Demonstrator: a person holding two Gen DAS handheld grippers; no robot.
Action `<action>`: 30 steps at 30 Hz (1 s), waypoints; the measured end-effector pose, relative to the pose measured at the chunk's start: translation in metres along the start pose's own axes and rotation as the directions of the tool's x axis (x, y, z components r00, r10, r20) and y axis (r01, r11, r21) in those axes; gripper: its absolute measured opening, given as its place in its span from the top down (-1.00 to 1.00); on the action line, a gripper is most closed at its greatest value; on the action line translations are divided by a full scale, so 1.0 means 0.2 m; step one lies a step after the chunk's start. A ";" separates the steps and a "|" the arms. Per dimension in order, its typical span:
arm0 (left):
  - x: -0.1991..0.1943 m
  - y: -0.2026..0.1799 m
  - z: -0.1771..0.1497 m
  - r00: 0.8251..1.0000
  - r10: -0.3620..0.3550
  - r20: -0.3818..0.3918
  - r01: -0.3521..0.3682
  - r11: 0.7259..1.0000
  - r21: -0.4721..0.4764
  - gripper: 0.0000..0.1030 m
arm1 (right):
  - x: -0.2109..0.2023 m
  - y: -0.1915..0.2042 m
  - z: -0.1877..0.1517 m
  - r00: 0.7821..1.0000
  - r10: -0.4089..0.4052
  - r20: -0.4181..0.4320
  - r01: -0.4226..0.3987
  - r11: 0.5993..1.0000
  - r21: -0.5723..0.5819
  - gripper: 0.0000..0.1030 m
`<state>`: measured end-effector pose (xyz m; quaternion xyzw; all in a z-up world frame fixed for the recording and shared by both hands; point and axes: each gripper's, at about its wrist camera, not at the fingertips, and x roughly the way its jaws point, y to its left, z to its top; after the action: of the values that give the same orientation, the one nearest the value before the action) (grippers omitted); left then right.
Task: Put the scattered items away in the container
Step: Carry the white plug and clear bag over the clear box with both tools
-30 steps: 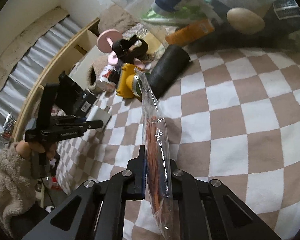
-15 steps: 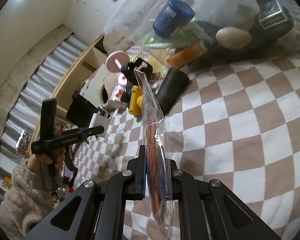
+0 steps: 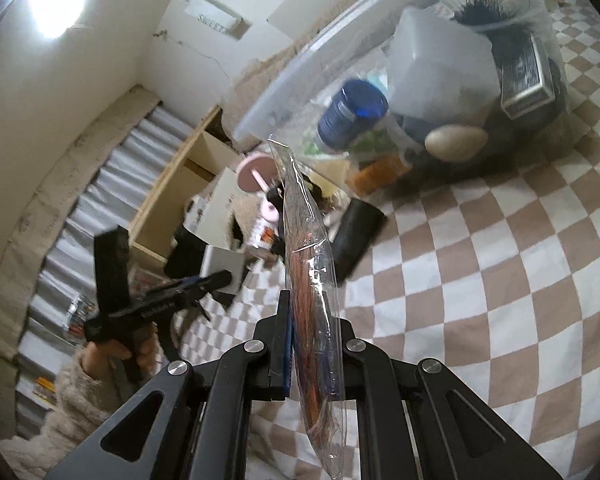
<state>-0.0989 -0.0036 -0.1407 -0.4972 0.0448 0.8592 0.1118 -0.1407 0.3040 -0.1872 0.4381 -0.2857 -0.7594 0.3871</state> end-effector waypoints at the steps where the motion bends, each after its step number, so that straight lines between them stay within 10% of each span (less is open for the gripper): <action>1: -0.01 -0.03 0.02 1.000 -0.009 0.012 0.009 1.000 0.003 0.46 | -0.02 0.00 0.02 1.000 0.009 0.009 -0.009 1.000 0.004 0.79; 18: -0.22 -0.25 0.34 0.972 -0.046 0.228 0.045 0.999 0.010 0.46 | -0.40 0.06 0.38 0.981 -0.028 0.189 0.039 0.998 -0.053 0.79; 30: -0.20 -0.27 0.60 0.945 -0.064 0.319 0.073 0.997 -0.019 0.46 | -0.58 0.12 0.73 0.923 -0.131 0.362 0.184 0.976 -0.116 0.79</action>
<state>-0.1684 0.0651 -0.0430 -0.3549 -0.0044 0.9244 0.1397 -0.2264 0.4020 -0.0512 0.2868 -0.2570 -0.8732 0.2985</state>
